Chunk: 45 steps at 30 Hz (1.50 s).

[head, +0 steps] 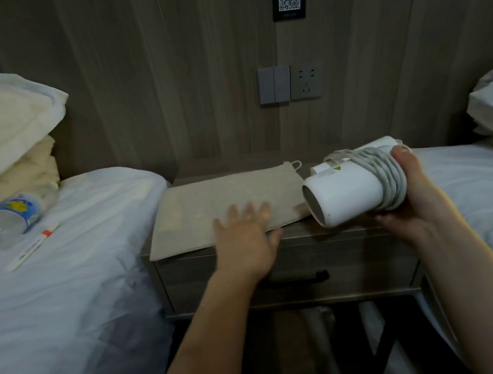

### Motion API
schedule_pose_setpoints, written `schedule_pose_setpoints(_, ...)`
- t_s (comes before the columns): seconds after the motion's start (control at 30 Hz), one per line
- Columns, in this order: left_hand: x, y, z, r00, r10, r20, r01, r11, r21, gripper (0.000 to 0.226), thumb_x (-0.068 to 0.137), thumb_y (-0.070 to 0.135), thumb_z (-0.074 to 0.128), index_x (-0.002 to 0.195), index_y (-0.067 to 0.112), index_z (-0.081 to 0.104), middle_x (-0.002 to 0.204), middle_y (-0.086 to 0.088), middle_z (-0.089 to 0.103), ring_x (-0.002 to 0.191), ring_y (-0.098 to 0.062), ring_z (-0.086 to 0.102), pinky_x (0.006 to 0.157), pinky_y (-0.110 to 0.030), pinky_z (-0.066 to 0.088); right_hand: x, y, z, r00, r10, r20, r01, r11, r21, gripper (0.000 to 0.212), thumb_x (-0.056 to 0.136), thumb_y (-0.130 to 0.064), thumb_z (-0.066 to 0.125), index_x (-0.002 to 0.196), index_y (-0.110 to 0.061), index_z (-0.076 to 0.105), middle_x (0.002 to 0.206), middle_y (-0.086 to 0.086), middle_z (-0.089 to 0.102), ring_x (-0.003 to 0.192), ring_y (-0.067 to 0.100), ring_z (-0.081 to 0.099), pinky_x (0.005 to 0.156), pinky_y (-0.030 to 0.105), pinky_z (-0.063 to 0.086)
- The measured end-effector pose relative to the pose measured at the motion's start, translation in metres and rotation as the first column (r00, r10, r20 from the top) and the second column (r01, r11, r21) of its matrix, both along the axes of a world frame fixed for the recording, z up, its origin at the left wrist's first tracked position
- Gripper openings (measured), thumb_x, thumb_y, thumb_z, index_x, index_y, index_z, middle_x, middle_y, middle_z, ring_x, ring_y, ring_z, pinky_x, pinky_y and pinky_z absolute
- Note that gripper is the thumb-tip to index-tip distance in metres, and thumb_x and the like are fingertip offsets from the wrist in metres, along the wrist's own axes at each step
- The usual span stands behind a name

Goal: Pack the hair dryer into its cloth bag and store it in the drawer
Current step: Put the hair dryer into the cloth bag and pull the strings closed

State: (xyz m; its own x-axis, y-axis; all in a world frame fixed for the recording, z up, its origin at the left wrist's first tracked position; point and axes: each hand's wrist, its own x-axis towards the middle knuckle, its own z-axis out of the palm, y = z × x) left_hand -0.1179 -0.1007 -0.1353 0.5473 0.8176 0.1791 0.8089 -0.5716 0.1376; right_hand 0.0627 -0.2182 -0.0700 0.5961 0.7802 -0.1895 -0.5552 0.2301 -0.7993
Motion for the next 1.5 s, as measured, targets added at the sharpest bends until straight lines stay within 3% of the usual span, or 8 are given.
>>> schedule_pose_setpoints(0.13, 0.013, -0.013, -0.016, 0.98, -0.187, -0.069, 0.188, 0.982, 0.007, 0.066, 0.09, 0.062, 0.028, 0.148, 0.035, 0.008, 0.157, -0.001, 0.019, 0.144, -0.025, 0.012, 0.115, -0.054, 0.008, -0.003, -0.004, 0.002, 1.0, -0.002, 0.009, 0.002, 1.0, 0.014, 0.051, 0.082, -0.051, 0.057, 0.118, -0.015, 0.063, 0.114, 0.008, 0.071, 0.104, 0.023, 0.067, 0.082, 0.041, 0.054)
schedule_pose_setpoints(0.27, -0.01, 0.004, -0.012, 0.93, -0.284, 0.233, 0.29, 0.957, 0.006, 0.046, 0.094, 0.051, 0.034, 0.135, 0.034, 0.046, 0.134, 0.009, 0.053, 0.129, -0.012, 0.036, 0.113, -0.046, 0.016, -0.001, -0.009, 0.003, 1.0, 0.009, 0.007, -0.009, 0.999, 0.045, 0.054, 0.081, -0.051, 0.058, 0.119, -0.013, 0.062, 0.117, 0.01, 0.069, 0.108, 0.025, 0.065, 0.095, 0.044, 0.05)
schedule_pose_setpoints(0.47, -0.034, 0.016, 0.012, 0.944, 0.305, 0.124, -0.306, 0.952, -0.012, 0.062, 0.096, 0.052, 0.013, 0.117, 0.022, 0.063, 0.126, -0.011, 0.057, 0.131, -0.027, 0.035, 0.111, -0.059, 0.011, 0.002, -0.014, 0.004, 1.0, 0.011, -0.001, -0.011, 0.999, 0.046, 0.055, 0.082, -0.051, 0.056, 0.122, -0.013, 0.061, 0.119, 0.01, 0.068, 0.11, 0.024, 0.064, 0.096, 0.042, 0.049)
schedule_pose_setpoints(0.63, -0.022, 0.008, 0.017, 0.993, -0.085, 0.08, 0.1, 0.973, -0.208, 0.064, 0.08, 0.064, 0.051, 0.131, 0.025, 0.05, 0.135, -0.003, 0.052, 0.121, -0.024, 0.046, 0.102, -0.045, 0.039, -0.001, -0.017, 0.0, 1.0, 0.028, 0.007, -0.028, 1.0, -0.011, 0.051, 0.083, -0.052, 0.055, 0.116, -0.015, 0.064, 0.11, 0.008, 0.072, 0.098, 0.02, 0.07, 0.069, 0.032, 0.058)
schedule_pose_setpoints(0.73, -0.025, 0.011, 0.019, 0.991, -0.133, -0.014, 0.13, 0.983, -0.131, 0.054, 0.08, 0.034, 0.068, 0.131, 0.024, 0.052, 0.132, -0.002, 0.055, 0.12, -0.022, 0.048, 0.1, -0.037, 0.042, -0.001, -0.019, 0.0, 0.999, 0.039, -0.018, -0.04, 0.998, -0.039, 0.054, 0.081, -0.052, 0.057, 0.12, -0.016, 0.063, 0.114, 0.007, 0.071, 0.105, 0.022, 0.066, 0.072, 0.036, 0.053)
schedule_pose_setpoints(0.93, -0.032, 0.011, 0.036, 0.889, 0.096, 0.447, 0.088, 0.923, -0.374, 0.011, 0.08, 0.029, 0.071, 0.084, 0.019, 0.073, 0.087, -0.002, 0.07, 0.077, -0.016, 0.062, 0.064, -0.027, 0.051, -0.01, -0.025, 0.004, 0.996, 0.089, -0.02, -0.089, 0.996, -0.028, 0.045, 0.084, -0.052, 0.054, 0.108, -0.016, 0.067, 0.101, 0.006, 0.075, 0.093, 0.019, 0.069, 0.067, 0.034, 0.053)
schedule_pose_setpoints(1.2, -0.003, -0.008, 0.038, 0.608, 0.217, 0.763, 0.099, 0.934, -0.345, 0.038, 0.084, 0.033, 0.065, 0.071, -0.002, 0.07, 0.069, -0.023, 0.064, 0.059, -0.018, 0.055, 0.058, -0.03, 0.041, -0.023, -0.026, 0.001, 0.972, 0.234, 0.028, -0.23, 0.969, -0.093, 0.039, 0.087, -0.051, 0.049, 0.087, -0.017, 0.068, 0.072, 0.003, 0.077, 0.06, 0.015, 0.072, 0.059, 0.034, 0.058)
schedule_pose_setpoints(1.5, -0.007, -0.019, 0.053, 0.778, 0.027, 0.627, 0.108, 0.978, -0.176, 0.025, 0.092, 0.027, 0.054, 0.084, 0.013, 0.074, 0.078, -0.003, 0.07, 0.076, -0.017, 0.062, 0.069, -0.03, 0.046, -0.038, 0.0, -0.015, 0.996, 0.057, 0.068, -0.056, 0.998, -0.029, 0.043, 0.072, -0.045, 0.069, 0.1, -0.012, 0.068, 0.102, 0.01, 0.074, 0.096, 0.025, 0.07, 0.091, 0.044, 0.052)
